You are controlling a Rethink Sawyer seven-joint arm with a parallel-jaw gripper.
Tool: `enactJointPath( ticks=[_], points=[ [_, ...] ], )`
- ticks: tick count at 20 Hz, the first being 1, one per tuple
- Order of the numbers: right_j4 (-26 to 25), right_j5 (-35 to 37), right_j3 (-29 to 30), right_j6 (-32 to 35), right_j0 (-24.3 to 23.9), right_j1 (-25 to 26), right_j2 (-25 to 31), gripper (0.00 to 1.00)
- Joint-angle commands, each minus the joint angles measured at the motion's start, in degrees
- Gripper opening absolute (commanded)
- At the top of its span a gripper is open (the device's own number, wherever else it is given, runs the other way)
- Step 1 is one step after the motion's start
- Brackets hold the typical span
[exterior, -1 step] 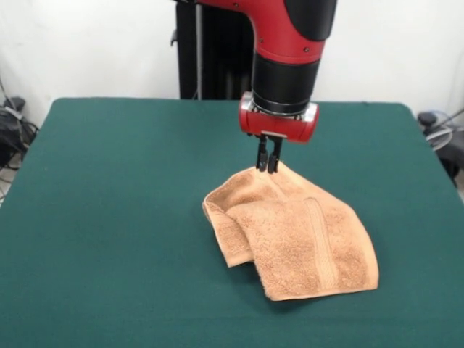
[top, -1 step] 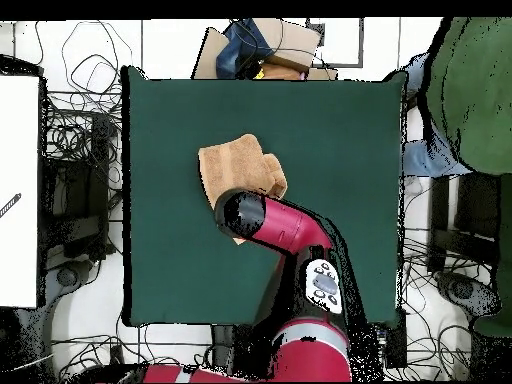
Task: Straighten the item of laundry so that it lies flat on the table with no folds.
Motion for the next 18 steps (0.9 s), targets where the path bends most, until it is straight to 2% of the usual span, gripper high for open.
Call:
enactJointPath(
  ticks=[1, 18],
  points=[
    [0.2, 1.8, -2.3, 9.5, 0.6, 1.0, 3.1, 0.00],
    [1.4, 7.3, -13.5, 10.5, 1.6, 6.6, 1.9, 0.00]
  ],
)
